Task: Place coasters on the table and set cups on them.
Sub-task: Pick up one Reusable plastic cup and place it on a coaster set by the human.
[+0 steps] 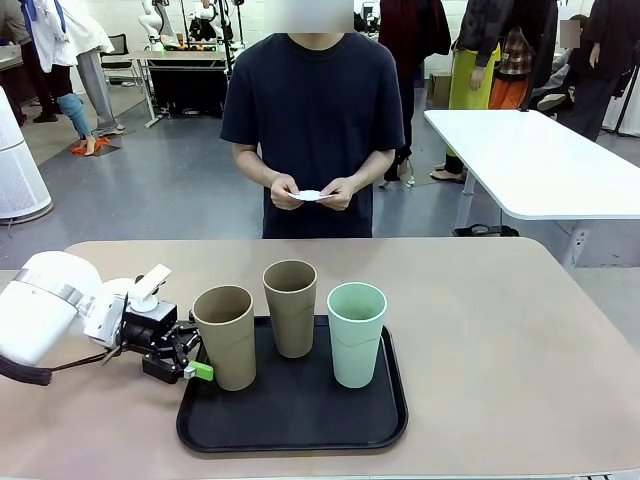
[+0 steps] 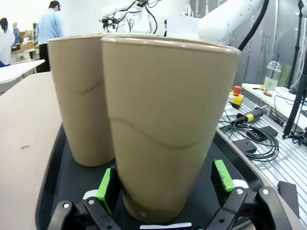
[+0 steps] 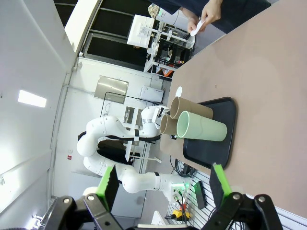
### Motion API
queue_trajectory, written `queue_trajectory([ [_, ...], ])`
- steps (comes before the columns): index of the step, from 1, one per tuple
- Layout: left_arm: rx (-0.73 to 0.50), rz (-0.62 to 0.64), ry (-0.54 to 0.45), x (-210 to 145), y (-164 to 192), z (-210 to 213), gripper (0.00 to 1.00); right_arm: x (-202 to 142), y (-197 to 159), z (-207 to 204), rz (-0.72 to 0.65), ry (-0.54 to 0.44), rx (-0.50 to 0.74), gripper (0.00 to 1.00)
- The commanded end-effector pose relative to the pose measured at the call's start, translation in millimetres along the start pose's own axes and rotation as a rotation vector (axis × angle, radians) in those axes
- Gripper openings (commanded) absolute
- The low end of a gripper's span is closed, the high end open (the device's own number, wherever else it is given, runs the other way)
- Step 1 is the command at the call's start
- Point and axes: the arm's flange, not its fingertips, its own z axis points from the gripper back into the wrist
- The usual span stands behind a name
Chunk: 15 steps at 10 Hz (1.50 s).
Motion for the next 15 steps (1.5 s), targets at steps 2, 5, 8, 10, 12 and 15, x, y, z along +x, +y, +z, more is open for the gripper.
queue_trajectory([
  [2, -0.071, -0.033, -0.003, 0, -3, -4, 1.0, 1, 0, -2, -0.005, -0.014, 0.006, 1.0],
  [5, -0.09, -0.048, -0.006, 2, 4, -14, 1.0, 1, 0, -2, -0.005, -0.014, 0.006, 1.0],
  [8, -0.101, -0.045, -0.01, -4, 11, -23, 1.0, 1, 0, -2, -0.005, -0.014, 0.006, 1.0],
  [10, -0.111, -0.039, -0.013, -9, 13, -30, 1.0, 1, 0, -2, -0.005, -0.014, 0.006, 1.0],
  [12, -0.126, -0.033, -0.015, -10, 16, -38, 1.0, 1, 0, -2, -0.005, -0.014, 0.006, 1.0],
  [15, -0.149, -0.05, -0.008, -8, 14, -49, 0.53, 1, 0, -2, -0.005, -0.014, 0.006, 1.0],
])
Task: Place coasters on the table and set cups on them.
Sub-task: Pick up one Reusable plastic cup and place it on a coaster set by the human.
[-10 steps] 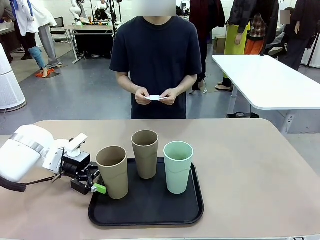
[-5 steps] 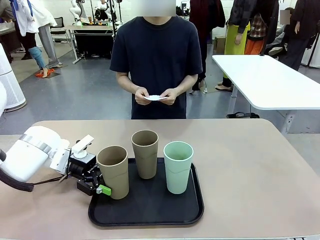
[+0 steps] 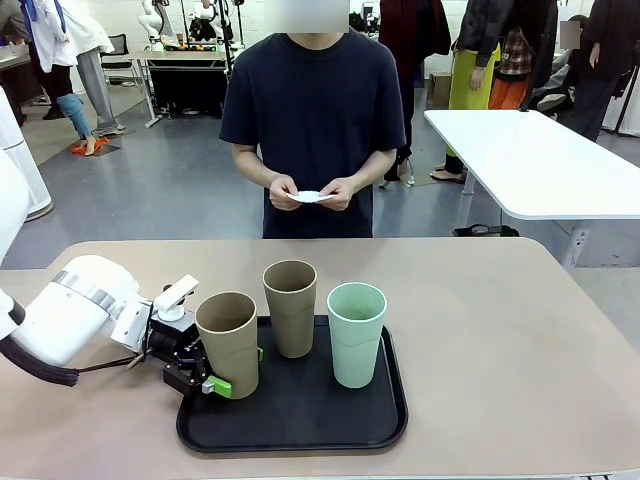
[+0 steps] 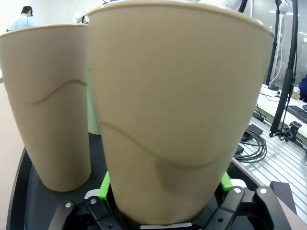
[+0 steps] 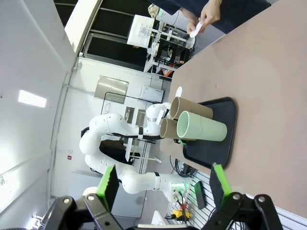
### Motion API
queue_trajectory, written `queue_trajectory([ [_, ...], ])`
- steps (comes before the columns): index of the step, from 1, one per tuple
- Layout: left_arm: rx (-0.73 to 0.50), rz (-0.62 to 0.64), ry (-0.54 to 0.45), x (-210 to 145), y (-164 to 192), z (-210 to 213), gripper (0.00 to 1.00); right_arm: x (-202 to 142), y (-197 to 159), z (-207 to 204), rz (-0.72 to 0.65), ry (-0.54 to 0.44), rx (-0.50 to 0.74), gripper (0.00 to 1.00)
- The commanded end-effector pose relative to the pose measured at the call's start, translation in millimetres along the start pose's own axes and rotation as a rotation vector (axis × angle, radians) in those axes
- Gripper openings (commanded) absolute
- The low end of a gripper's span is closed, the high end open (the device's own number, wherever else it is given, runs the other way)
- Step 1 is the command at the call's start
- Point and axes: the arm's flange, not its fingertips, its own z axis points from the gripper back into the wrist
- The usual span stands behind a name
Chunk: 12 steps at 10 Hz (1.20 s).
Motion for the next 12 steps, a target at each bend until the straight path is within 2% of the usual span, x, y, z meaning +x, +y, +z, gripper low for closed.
queue_trajectory([
  [1, -0.002, -0.041, 0.009, 1, 2, -5, 0.42, 1, 0, -2, -0.005, -0.014, 0.006, 1.0],
  [2, 0.004, -0.043, 0.015, 3, -1, -4, 0.0, 1, 0, -2, -0.005, -0.014, 0.006, 1.0],
  [4, 0.009, -0.041, 0.029, 8, -1, -1, 0.0, 1, 0, -2, -0.005, -0.014, 0.006, 1.0],
  [5, 0.013, -0.043, 0.028, 8, -4, -1, 0.22, 1, 0, -2, -0.005, -0.014, 0.006, 1.0],
  [6, 0.006, -0.043, 0.013, 12, -9, -2, 0.22, 1, 0, -2, -0.005, -0.014, 0.006, 1.0],
  [7, 0.014, -0.005, -0.013, 30, -22, -3, 0.15, 1, 0, -2, -0.005, -0.014, 0.006, 1.0],
  [9, 0.077, -0.104, -0.04, 96, -62, 16, 0.15, 1, 0, -2, -0.005, -0.014, 0.006, 1.0],
  [11, 0.211, -0.214, -0.063, 171, -95, 59, 0.15, 1, 0, -2, -0.005, -0.014, 0.006, 1.0],
  [12, 0.275, -0.242, -0.039, 193, -108, 71, 0.15, 1, 0, -2, -0.005, -0.014, 0.006, 1.0],
])
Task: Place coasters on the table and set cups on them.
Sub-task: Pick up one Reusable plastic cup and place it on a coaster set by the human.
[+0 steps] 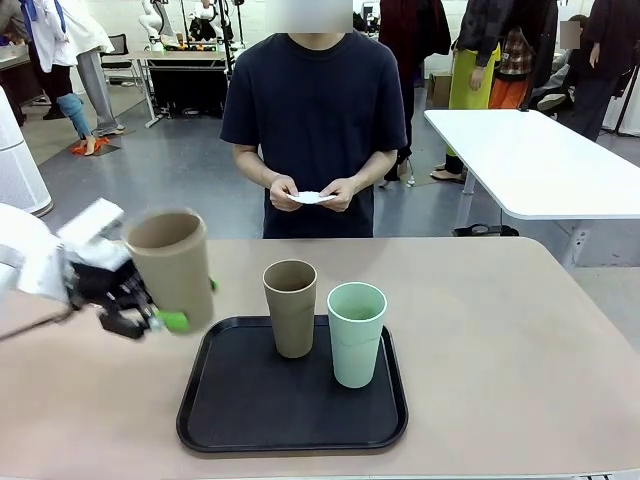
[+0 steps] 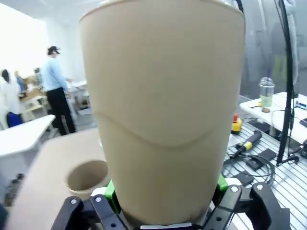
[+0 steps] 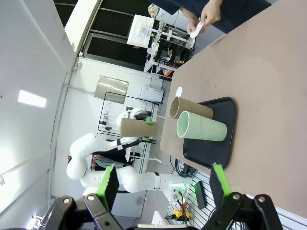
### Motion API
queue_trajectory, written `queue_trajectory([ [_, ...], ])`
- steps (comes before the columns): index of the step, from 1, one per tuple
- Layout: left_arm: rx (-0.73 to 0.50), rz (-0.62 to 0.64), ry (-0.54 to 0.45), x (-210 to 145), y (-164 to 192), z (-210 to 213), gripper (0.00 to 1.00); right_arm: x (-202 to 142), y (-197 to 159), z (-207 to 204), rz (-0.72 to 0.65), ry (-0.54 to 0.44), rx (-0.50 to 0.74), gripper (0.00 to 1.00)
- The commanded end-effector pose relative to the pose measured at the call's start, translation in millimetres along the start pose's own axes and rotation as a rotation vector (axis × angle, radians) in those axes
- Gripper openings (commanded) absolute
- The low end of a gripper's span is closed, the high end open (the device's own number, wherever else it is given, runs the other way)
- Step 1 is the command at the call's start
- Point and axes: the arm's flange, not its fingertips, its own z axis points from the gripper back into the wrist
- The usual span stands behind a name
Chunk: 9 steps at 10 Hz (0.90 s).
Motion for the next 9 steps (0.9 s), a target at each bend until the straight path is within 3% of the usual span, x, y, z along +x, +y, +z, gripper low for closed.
queue_trajectory([
  [1, 0.129, -0.037, 0.055, 45, -14, 19, 0.15, 1, 0, -2, -0.004, -0.014, 0.006, 1.0],
  [4, 0.207, -0.002, 0.107, 65, -18, 36, 0.15, 1, 0, -2, -0.004, -0.014, 0.006, 1.0],
  [5, 0.15, -0.061, 0.077, 70, -8, 44, 0.15, 1, 0, -2, -0.004, -0.014, 0.006, 1.0],
  [9, 0.15, -0.061, 0.077, 70, -8, 44, 0.15, 1, 0, -2, -0.004, -0.014, 0.006, 1.0],
])
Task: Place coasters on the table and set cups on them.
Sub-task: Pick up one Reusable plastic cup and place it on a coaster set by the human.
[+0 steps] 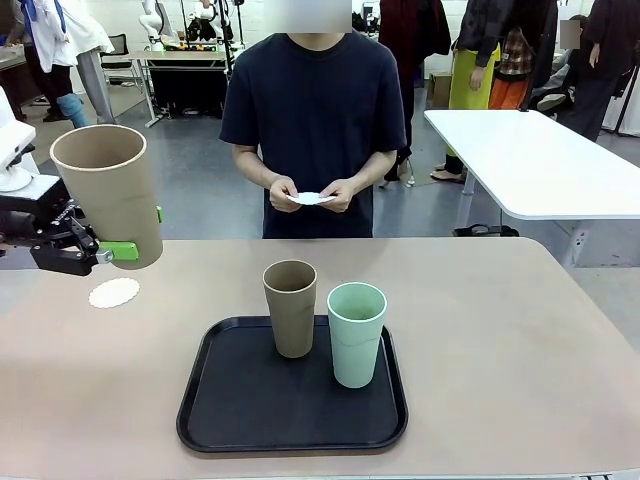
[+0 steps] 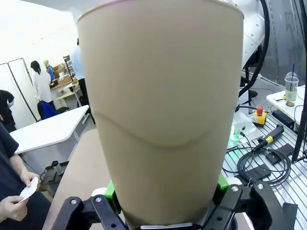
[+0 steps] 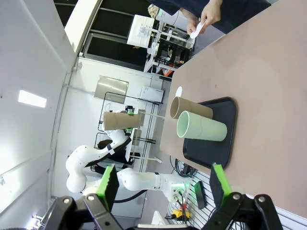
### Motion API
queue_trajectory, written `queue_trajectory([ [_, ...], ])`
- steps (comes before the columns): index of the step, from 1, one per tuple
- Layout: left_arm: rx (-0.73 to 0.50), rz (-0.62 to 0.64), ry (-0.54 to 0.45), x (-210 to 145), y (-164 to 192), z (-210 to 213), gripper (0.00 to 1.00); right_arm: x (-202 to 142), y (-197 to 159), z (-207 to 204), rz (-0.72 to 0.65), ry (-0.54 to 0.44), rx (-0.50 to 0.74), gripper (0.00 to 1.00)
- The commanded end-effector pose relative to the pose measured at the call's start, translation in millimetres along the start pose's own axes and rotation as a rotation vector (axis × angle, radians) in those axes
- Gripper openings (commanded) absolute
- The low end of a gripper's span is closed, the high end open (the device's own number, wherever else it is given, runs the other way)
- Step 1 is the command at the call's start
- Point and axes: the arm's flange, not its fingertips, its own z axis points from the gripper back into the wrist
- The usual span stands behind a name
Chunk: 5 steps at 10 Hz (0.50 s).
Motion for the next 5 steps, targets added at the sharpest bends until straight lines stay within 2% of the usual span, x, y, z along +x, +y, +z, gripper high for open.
queue_trajectory([
  [1, 0.002, 0.0, 0.001, 0, 0, 0, 0.78, 1, 0, -2, -0.004, -0.014, 0.006, 1.0],
  [3, 0.03, 0.148, -0.114, -21, 71, 75, 0.78, 1, 0, -2, -0.004, -0.014, 0.006, 1.0],
  [4, 0.067, 0.141, -0.061, -37, 104, 107, 0.78, 1, 0, -2, -0.004, -0.014, 0.006, 1.0],
  [5, 0.101, 0.117, -0.014, -48, 111, 133, 0.78, 1, 0, -2, -0.004, -0.014, 0.006, 1.0],
])
